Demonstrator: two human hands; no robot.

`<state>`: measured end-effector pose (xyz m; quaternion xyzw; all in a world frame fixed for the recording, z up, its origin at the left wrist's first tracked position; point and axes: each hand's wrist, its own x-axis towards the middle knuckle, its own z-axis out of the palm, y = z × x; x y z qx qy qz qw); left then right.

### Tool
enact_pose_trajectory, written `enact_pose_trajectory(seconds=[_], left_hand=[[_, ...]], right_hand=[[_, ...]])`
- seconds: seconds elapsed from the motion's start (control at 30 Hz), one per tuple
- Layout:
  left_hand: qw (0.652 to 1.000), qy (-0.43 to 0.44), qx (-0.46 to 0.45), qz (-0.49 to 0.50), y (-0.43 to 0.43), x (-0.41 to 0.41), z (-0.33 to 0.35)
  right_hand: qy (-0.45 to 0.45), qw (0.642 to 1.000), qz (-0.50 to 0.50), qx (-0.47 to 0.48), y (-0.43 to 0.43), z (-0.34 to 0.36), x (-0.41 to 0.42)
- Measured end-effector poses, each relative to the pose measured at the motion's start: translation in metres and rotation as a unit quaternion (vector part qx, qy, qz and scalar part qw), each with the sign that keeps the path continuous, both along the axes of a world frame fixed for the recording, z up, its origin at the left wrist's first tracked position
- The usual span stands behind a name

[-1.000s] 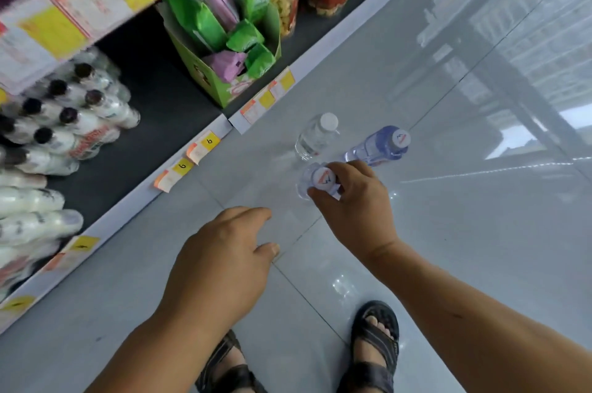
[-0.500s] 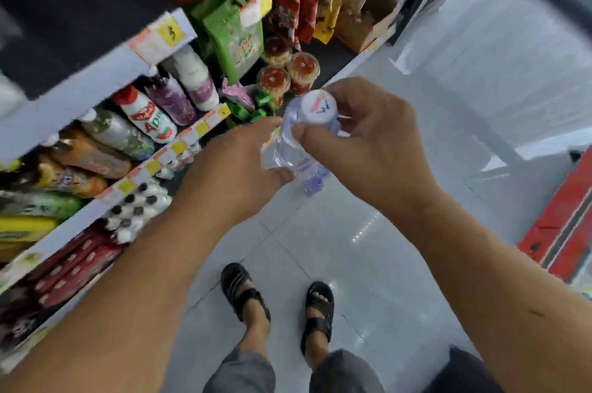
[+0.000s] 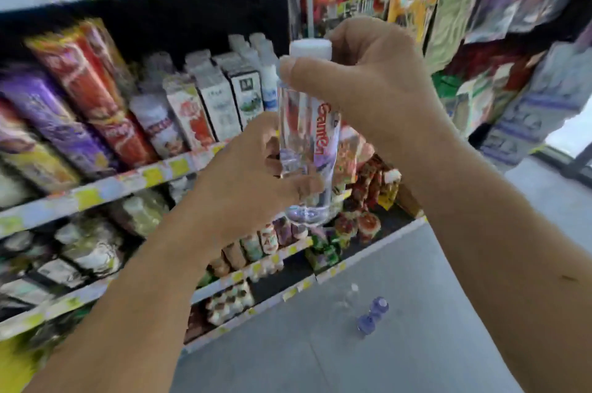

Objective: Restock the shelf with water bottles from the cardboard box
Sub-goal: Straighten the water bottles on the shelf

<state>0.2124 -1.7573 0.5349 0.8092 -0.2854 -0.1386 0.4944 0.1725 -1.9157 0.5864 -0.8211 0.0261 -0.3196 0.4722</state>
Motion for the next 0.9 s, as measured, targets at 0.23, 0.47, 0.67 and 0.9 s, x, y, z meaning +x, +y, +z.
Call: enact_pose_trajectory(seconds=[0.23,0.47,0.67,0.9], left_hand=[[0.996,-0.043,-0.061,0.044,0.090,0.000,0.082],[0.989,-0.080,-0.102,0.075,0.188,0.034,0.143],[0.990,-0.087,-0.078,0.079,0.220,0.065,0.154],[0.991,-0.086,-0.063,0.078,0.202,0.099,0.156]], right_hand=[[-0.006,0.994,0.106,0.031,0.083,0.075,0.013],[0.077,0.956,0.274,0.078,0.168,0.047,0.018],[0.068,0.969,0.233,0.051,0.211,0.054,0.053],[0.059,0.973,0.223,0.016,0.196,0.065,0.096]])
